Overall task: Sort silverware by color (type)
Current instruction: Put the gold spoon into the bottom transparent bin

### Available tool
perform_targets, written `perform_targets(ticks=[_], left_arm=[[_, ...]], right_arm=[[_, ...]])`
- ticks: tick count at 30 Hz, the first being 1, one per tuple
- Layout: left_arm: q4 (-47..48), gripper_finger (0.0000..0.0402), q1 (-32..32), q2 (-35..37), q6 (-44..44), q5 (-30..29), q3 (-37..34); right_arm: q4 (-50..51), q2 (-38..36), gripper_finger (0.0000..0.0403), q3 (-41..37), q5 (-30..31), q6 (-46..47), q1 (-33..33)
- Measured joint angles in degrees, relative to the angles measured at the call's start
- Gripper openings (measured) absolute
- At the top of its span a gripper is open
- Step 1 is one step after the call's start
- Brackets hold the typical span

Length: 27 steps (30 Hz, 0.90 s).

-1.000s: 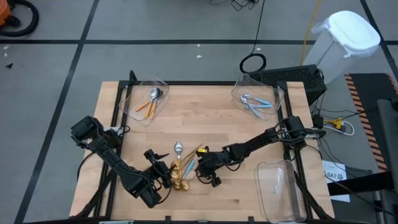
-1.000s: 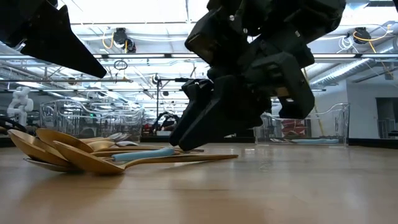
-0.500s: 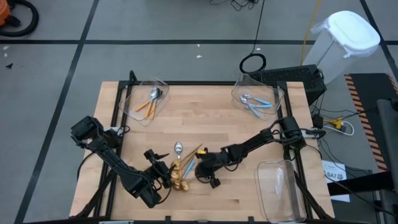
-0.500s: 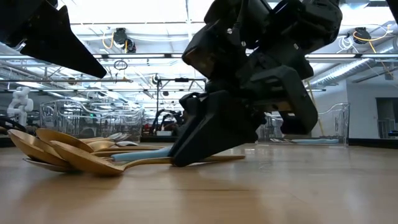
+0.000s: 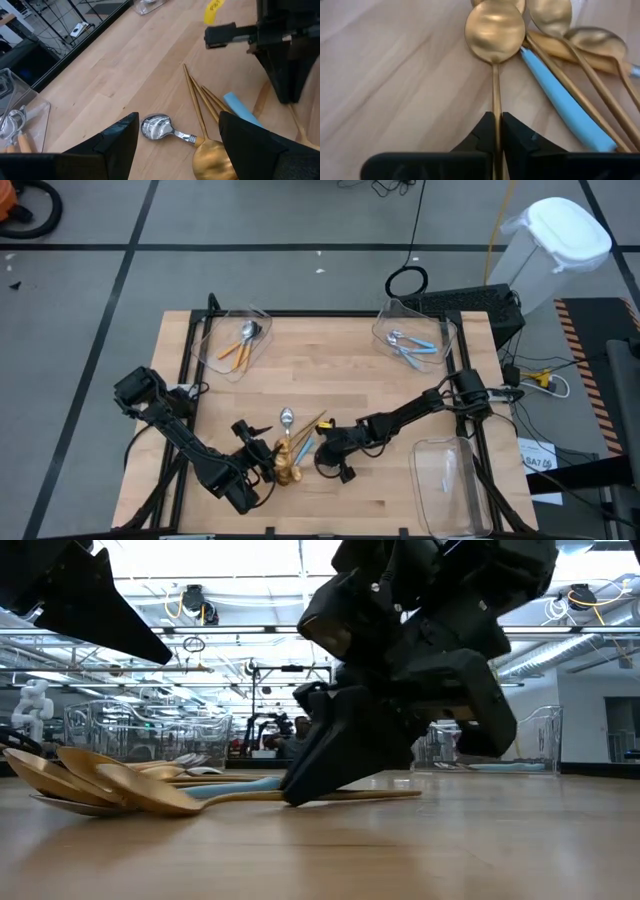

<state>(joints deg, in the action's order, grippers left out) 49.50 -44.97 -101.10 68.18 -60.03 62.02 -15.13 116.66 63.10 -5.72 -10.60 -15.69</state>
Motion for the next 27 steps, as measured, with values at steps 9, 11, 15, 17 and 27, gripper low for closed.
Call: perform_targets(ticks=[9, 11, 15, 17, 27], left_arm=[[-0.03, 0.0271, 0.00, -0.02, -0.11, 0.00, 0.00], [-0.03, 0.0271, 0.00, -0.02, -0.13, 0.00, 0.00], [-0.07, 0.0271, 0.00, -0.04, -0.06, 0.00, 0.00], [-0.12, 0.0271, 0.00, -0.04, -0.09, 0.00, 0.00], [-0.21, 0.0271, 0.00, -0.04, 0.00, 0.00, 0.02]], right_arm=[[6.96, -5.10, 0.0012, -0.12, 3.46, 1.36, -1.34], [8.15, -6.09, 0.0012, -0.12, 4.55, 1.79, -1.84], [10.61, -8.80, 0.0012, -0.10, 6.33, 2.39, -3.08], [12.13, -10.27, 0.0012, -0.07, 7.58, 2.85, -3.93], [19.22, -18.57, 0.0012, -0.05, 16.50, 9.60, -8.31]])
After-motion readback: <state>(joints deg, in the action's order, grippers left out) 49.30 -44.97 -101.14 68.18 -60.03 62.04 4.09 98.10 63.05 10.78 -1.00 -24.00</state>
